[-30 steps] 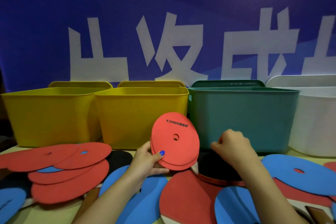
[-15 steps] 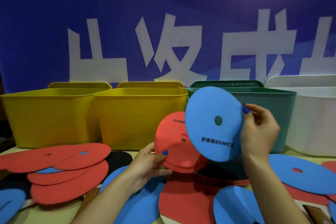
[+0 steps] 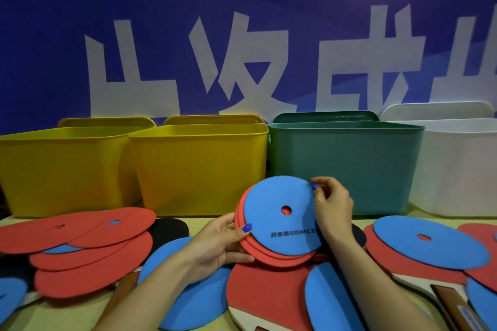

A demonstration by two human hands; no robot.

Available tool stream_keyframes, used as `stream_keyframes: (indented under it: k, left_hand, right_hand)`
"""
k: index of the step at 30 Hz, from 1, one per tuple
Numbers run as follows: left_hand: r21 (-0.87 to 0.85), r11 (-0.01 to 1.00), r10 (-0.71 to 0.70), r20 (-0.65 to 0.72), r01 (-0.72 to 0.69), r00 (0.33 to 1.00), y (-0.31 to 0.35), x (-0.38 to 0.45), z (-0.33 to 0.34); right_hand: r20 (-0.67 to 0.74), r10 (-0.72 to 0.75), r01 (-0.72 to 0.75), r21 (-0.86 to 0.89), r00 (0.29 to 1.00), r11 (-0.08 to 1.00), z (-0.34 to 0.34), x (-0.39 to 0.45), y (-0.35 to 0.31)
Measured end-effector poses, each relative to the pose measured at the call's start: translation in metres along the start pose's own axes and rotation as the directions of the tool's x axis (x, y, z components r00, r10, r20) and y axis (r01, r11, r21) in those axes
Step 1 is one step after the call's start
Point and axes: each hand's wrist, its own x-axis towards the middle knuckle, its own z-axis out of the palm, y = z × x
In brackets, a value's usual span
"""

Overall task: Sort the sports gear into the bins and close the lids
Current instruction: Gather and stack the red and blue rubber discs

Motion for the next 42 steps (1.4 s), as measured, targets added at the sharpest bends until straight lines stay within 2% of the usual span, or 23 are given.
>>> stream_keyframes:
  k: [8, 12, 14, 17, 18, 19, 21, 23, 25, 28, 31, 33, 36, 40, 42]
  left_hand:
    - [0.024, 1.0, 0.0, 0.005, 0.0, 1.0, 0.002, 0.0, 0.001]
    - [0.039, 0.999, -0.01, -0.051, 0.012, 0.999, 0.0, 0.002, 0.0]
    - [-0.003, 0.999, 0.049, -0.103, -0.049, 0.994, 0.004, 0.003, -0.001]
    - [-0.088, 0.968, 0.206, -0.256, -0.235, 0.944, 0.018, 0.002, -0.005]
    - [-0.049, 0.954, 0.266, -0.315, -0.296, 0.911, 0.022, 0.003, -0.009]
    - [0.06, 0.937, 0.341, -0.36, -0.343, 0.869, 0.025, 0.002, -0.014]
    - [0.428, 0.836, 0.513, -0.384, -0.345, 0.768, 0.025, 0.002, -0.026]
    - [0.676, 0.682, 0.633, -0.354, -0.279, 0.689, 0.023, 0.002, -0.032]
    - [0.711, 0.642, 0.692, -0.375, -0.287, 0.617, 0.024, 0.001, -0.034]
    - [0.719, 0.638, 0.724, -0.438, -0.275, 0.533, 0.028, 0.001, -0.038]
    - [0.621, 0.723, 0.67, -0.524, -0.304, 0.526, 0.032, 0.001, -0.042]
    - [0.545, 0.764, 0.637, -0.549, -0.347, 0.541, 0.033, 0.001, -0.045]
    - [0.419, 0.824, 0.567, -0.6, -0.381, 0.565, 0.034, 0.001, -0.048]
    - [0.316, 0.861, 0.504, -0.629, -0.398, 0.592, 0.034, 0.0, -0.047]
    - [0.299, 0.86, 0.504, -0.632, -0.415, 0.589, 0.035, -0.001, -0.047]
  right_hand:
    - [0.022, 0.015, -0.015, -0.001, 1.0, 1.0, 0.004, 0.001, 0.003]
    - [0.157, -0.071, 0.063, 0.06, 0.985, 0.996, 0.006, -0.001, -0.001]
    - [0.189, -0.052, 0.02, 0.167, 0.981, 0.986, 0.01, -0.002, -0.008]
    - [0.105, 0.107, -0.139, 0.362, 0.989, 0.922, 0.016, -0.001, -0.015]
    - [0.094, 0.158, -0.182, 0.38, 0.983, 0.907, 0.018, -0.001, -0.016]
    - [0.112, 0.188, -0.216, 0.358, 0.976, 0.908, 0.02, -0.003, -0.018]
    - [0.221, 0.128, -0.178, 0.226, 0.967, 0.958, 0.025, -0.015, -0.023]
    - [0.399, -0.058, 0.053, 0.024, 0.915, 0.998, 0.031, -0.036, -0.031]
    - [0.591, -0.199, 0.303, -0.081, 0.782, 0.95, 0.042, -0.058, -0.037]
    - [0.793, -0.158, 0.441, -0.151, 0.588, 0.885, 0.056, -0.079, -0.042]
    - [0.894, -0.054, 0.497, -0.196, 0.445, 0.846, 0.066, -0.08, -0.045]
    - [0.909, 0.047, 0.446, -0.248, 0.415, 0.86, 0.076, -0.079, -0.044]
    - [0.878, 0.189, 0.3, -0.342, 0.44, 0.891, 0.094, -0.075, -0.043]
    - [0.866, 0.213, 0.177, -0.321, 0.453, 0.93, 0.107, -0.074, -0.048]
    - [0.866, 0.177, 0.107, -0.254, 0.468, 0.961, 0.104, -0.071, -0.05]
